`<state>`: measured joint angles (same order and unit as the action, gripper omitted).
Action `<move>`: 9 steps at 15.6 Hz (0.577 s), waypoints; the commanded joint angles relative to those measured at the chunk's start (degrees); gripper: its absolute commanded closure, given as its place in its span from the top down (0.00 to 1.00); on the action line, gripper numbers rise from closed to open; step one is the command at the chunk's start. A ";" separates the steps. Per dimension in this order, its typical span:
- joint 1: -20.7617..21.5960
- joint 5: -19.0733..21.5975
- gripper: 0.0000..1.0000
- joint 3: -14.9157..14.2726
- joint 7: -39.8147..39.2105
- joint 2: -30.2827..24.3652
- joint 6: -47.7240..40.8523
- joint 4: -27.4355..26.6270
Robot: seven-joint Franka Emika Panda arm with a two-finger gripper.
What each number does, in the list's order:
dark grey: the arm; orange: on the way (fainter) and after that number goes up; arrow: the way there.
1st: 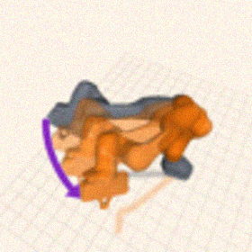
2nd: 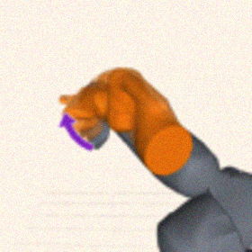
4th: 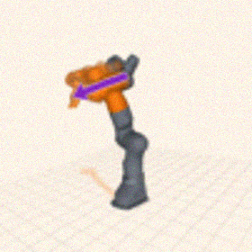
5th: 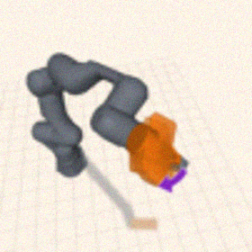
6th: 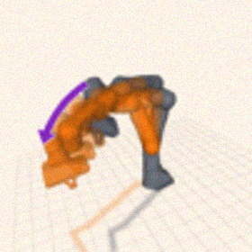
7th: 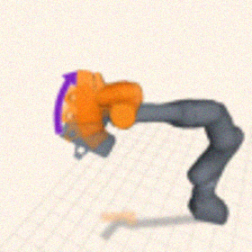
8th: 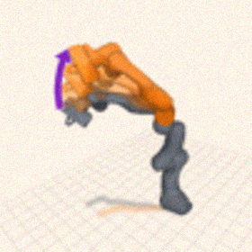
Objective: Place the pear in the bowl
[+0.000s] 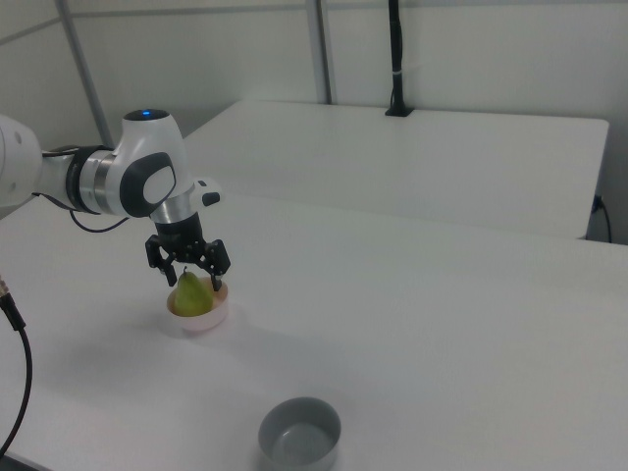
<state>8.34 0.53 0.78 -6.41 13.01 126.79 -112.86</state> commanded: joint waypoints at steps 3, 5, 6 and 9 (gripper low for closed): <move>-0.61 -1.14 1.00 -0.17 3.42 -2.45 -6.28 2.64; -1.22 -1.23 1.00 -0.17 3.51 -4.38 -9.71 3.78; -1.66 -1.23 1.00 -0.17 3.51 -5.26 -11.55 4.66; -2.80 -1.14 1.00 -0.17 4.03 -7.02 -19.97 9.31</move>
<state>6.46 0.46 0.66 -4.17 8.56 114.04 -106.72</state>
